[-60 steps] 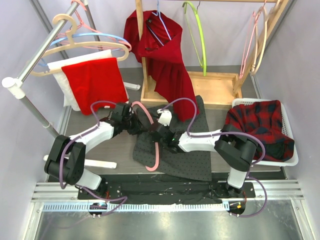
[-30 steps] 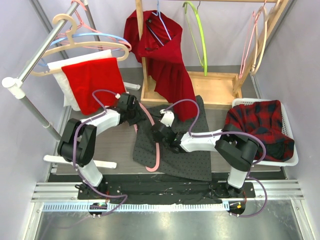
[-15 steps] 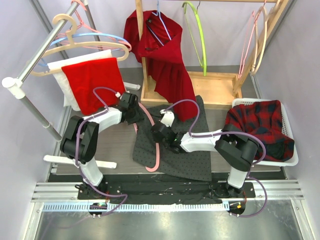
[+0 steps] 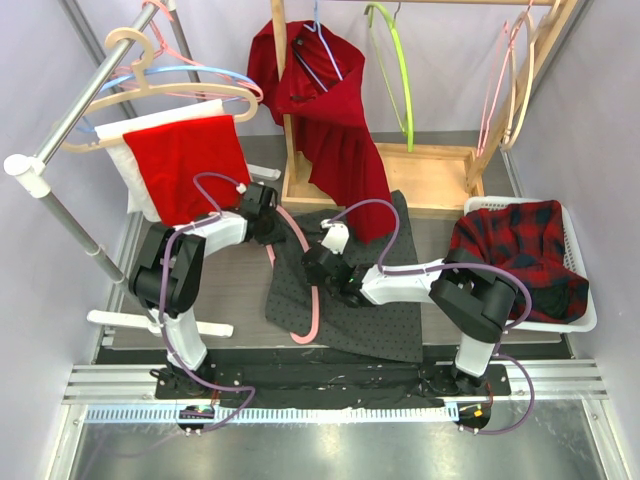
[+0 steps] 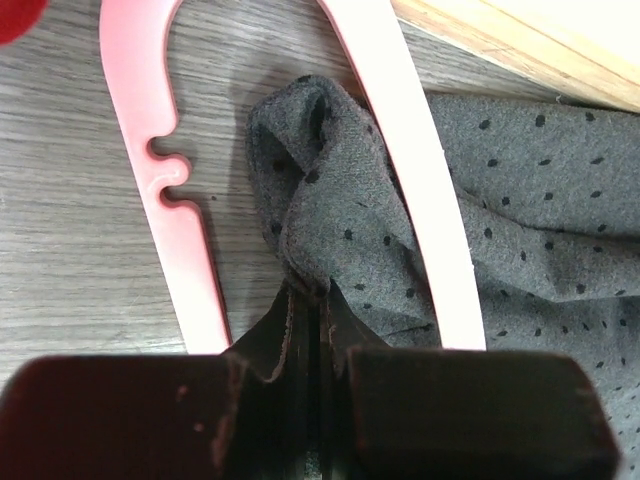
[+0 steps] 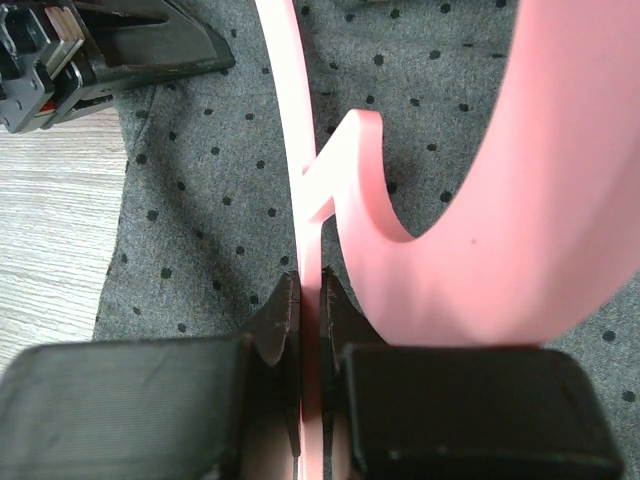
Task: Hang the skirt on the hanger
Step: Hang the skirt on the hanger.
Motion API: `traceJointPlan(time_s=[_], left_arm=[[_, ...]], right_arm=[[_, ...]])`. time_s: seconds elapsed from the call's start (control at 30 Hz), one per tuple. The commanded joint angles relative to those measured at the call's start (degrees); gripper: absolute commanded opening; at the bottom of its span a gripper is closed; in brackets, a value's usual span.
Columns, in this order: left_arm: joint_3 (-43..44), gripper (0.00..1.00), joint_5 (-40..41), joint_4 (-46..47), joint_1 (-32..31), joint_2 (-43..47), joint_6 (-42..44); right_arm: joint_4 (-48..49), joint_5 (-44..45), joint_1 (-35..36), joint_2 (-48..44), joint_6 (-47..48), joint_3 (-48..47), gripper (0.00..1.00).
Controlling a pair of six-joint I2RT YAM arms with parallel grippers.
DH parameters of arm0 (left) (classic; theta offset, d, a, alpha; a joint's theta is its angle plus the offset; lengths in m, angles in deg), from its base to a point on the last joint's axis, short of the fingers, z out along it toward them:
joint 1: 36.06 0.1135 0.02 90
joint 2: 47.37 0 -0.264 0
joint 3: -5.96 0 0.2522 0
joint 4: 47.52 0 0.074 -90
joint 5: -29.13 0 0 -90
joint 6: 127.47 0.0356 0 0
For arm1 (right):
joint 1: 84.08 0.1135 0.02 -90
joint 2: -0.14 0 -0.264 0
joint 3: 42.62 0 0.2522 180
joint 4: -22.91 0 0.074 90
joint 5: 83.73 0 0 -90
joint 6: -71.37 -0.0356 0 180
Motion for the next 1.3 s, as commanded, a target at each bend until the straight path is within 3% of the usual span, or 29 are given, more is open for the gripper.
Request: traceJointPlan(time_s=[0.0, 0.33, 0.53, 0.7, 1.27], left_arm=[[-1.4, 0.0, -2.1, -1.4, 0.1, 0.4, 2.6], [-4.2, 0.0, -1.6, -4.3, 0.0, 15.2, 4.5], [-8.4, 0.0, 4.4, -7.1, 0.1, 22.2, 4.1], [-10.2, 0.0, 8.2, -6.9, 0.1, 23.4, 3.3], [-10.1, 0.0, 9.5, -7.2, 0.1, 22.2, 3.2]], right_arm=[[-5.9, 2.9, -0.3, 0.3, 0.6, 1.5, 0.01], [-6.3, 7.0, -0.4, -1.0, 1.5, 0.8, 0.01], [-8.9, 8.9, -0.3, -2.7, 0.3, 1.5, 0.01], [-11.6, 11.5, -0.4, -6.0, -0.2, 3.6, 0.01], [-27.7, 22.6, -0.9, -10.7, -1.6, 3.6, 0.01]])
